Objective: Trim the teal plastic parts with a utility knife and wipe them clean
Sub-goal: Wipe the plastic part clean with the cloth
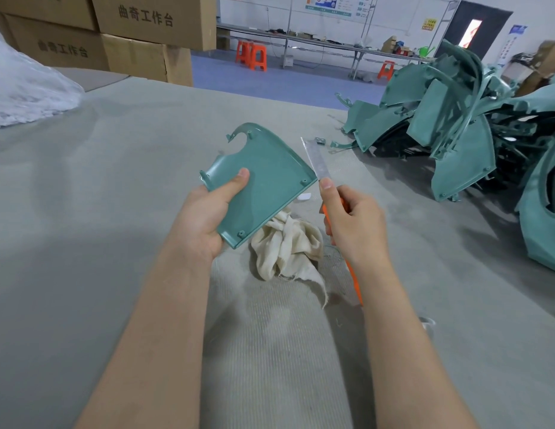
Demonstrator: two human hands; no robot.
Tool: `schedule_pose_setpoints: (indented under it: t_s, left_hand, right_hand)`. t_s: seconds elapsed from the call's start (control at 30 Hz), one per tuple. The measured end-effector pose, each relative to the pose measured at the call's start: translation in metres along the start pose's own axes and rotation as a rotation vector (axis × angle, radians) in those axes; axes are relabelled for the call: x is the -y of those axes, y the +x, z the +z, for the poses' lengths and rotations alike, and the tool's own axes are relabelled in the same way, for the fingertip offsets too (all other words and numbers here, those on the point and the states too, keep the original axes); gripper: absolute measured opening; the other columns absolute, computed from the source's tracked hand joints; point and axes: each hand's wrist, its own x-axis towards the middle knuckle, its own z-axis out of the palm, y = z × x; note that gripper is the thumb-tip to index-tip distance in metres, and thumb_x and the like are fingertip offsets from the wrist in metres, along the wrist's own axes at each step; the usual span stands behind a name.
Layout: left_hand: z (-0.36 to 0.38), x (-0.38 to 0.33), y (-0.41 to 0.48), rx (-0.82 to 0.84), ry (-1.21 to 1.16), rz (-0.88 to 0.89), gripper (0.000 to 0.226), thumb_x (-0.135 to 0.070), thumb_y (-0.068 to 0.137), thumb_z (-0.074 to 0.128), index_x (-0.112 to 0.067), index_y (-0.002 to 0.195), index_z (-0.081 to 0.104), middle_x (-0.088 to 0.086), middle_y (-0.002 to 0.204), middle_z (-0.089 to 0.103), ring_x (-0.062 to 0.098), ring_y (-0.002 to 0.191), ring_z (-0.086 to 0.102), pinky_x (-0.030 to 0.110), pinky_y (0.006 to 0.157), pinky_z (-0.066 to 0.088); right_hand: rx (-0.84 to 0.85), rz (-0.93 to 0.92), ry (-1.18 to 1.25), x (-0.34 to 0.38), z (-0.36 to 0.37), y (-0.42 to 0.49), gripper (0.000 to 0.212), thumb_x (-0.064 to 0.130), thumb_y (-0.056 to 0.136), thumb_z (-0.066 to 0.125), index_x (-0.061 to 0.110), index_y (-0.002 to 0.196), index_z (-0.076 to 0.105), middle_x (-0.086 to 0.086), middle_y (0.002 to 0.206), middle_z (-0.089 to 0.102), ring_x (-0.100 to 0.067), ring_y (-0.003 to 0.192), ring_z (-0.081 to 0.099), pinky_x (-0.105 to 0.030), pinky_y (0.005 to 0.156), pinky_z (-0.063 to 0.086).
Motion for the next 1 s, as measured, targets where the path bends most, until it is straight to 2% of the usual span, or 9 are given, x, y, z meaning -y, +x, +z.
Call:
schedule_pose_setpoints:
  t_s: [0.07,0.2,0.4,0.63,0.87,1.0]
  left_hand:
    - [0.0004,0.0002,-0.0007,0.001,-0.009,-0.002,0.022,-0.020,0.087,0.069,-0.011,0.106,0.068,0.008,0.095,0.075,0.019,0.074,0.073,0.029,0.053,0.057]
    - [0.0011,-0.0002,-0.0015,0.006,-0.017,-0.008,0.022,-0.020,0.086,0.069,-0.011,0.106,0.068,0.008,0.095,0.075,0.019,0.074,0.073,0.028,0.052,0.056]
    - [-0.0003,-0.0006,-0.0015,0.012,-0.032,-0.006,0.020,-0.019,0.088,0.068,-0.011,0.105,0.068,0.007,0.093,0.075,0.018,0.072,0.073,0.027,0.051,0.055]
    - [-0.0018,-0.0008,-0.0004,0.001,-0.021,-0.031,0.026,-0.022,0.086,0.070,-0.011,0.109,0.067,0.007,0.094,0.075,0.019,0.072,0.073,0.027,0.051,0.055]
    - [-0.0013,-0.0001,0.0004,-0.016,-0.015,-0.042,0.032,-0.022,0.086,0.070,-0.010,0.115,0.065,0.009,0.101,0.074,0.018,0.072,0.073,0.027,0.051,0.055]
    - [-0.0011,0.0001,0.0021,-0.023,-0.029,-0.051,0.031,-0.022,0.086,0.070,-0.008,0.113,0.066,0.009,0.097,0.074,0.018,0.071,0.073,0.027,0.051,0.055]
  right_hand:
    - [-0.003,-0.004,-0.011,-0.0002,-0.0002,-0.0004,0.064,0.055,0.096,0.045,-0.006,0.077,0.055,-0.023,0.063,0.052,-0.019,0.055,0.042,-0.034,0.056,0.039]
    - [-0.017,0.012,0.008,0.0000,-0.0005,0.0005,0.063,0.055,0.096,0.045,-0.004,0.076,0.055,-0.014,0.058,0.050,-0.018,0.054,0.043,-0.041,0.056,0.044]
    - [-0.026,0.015,-0.013,0.0005,-0.0003,-0.0005,0.064,0.055,0.096,0.045,-0.005,0.077,0.055,-0.026,0.067,0.055,-0.020,0.056,0.043,-0.044,0.059,0.047]
    - [-0.010,0.030,-0.010,0.0021,-0.0014,-0.0013,0.064,0.055,0.096,0.046,-0.005,0.077,0.054,-0.026,0.071,0.056,-0.021,0.057,0.045,-0.047,0.062,0.049]
    - [0.057,0.000,-0.012,0.0079,0.0047,-0.0048,0.063,0.055,0.096,0.046,-0.005,0.075,0.052,-0.026,0.066,0.053,-0.021,0.053,0.044,-0.045,0.058,0.049]
    - [0.079,-0.001,0.013,0.0076,0.0050,-0.0055,0.064,0.055,0.095,0.047,-0.005,0.076,0.052,-0.024,0.063,0.050,-0.020,0.053,0.042,-0.048,0.059,0.049]
